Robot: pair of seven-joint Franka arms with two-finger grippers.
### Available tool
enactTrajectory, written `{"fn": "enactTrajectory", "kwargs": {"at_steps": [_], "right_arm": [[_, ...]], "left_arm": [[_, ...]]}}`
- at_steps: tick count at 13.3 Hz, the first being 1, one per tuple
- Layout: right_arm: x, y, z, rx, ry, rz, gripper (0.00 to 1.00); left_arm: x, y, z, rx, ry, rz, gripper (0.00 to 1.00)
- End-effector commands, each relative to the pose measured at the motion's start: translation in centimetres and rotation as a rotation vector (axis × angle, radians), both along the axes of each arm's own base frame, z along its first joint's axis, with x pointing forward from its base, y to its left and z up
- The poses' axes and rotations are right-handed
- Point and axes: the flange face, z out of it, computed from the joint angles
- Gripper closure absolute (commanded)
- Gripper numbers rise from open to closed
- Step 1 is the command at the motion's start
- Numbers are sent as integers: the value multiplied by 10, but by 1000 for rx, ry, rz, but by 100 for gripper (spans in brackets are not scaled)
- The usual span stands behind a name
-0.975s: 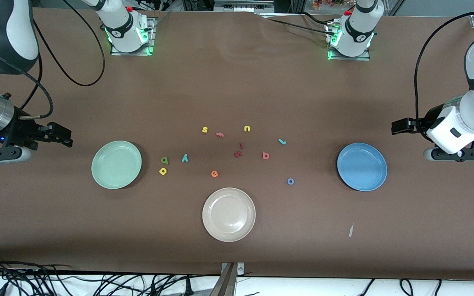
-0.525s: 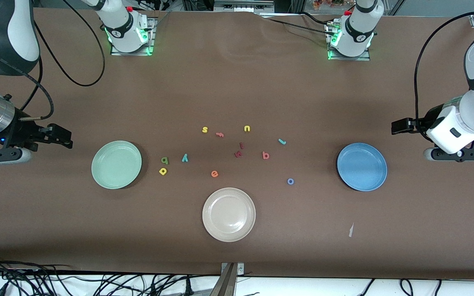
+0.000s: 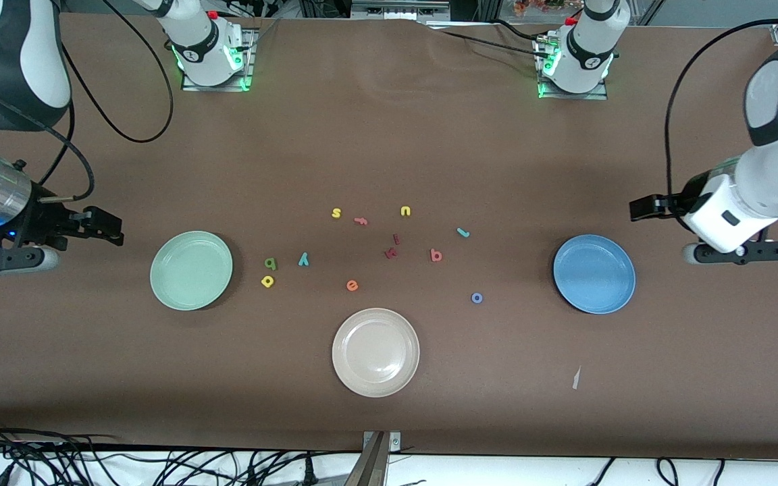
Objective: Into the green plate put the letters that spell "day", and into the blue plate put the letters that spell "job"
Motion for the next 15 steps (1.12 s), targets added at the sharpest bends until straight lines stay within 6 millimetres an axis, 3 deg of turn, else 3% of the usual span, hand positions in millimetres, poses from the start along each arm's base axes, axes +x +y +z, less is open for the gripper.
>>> {"fn": "enactTrajectory", "kwargs": {"at_steps": [1, 3, 6, 7, 10, 12, 15], "right_arm": [[9, 13, -12, 11, -4, 10, 0], [8, 19, -12, 13, -2, -10, 0], [9, 35, -20, 10, 9, 6, 0], [10, 36, -22, 9, 7, 3, 0], [15, 50, -41, 17, 17, -14, 0], [17, 68, -56, 45, 18, -30, 0], [5, 95, -106, 66, 31, -70, 0]], "left_arm": [[0, -37, -14, -15, 35, 120, 5], [-4, -69, -28, 15, 63, 200, 9], [-3, -117, -61, 27, 94, 322, 9], [-1, -134, -77, -6, 106, 366, 8], [-1, -200, -149, 18, 82, 448, 8], [-14, -222, -188, 28, 52, 488, 8], [-58, -242, -237, 16, -26, 543, 6]]}}
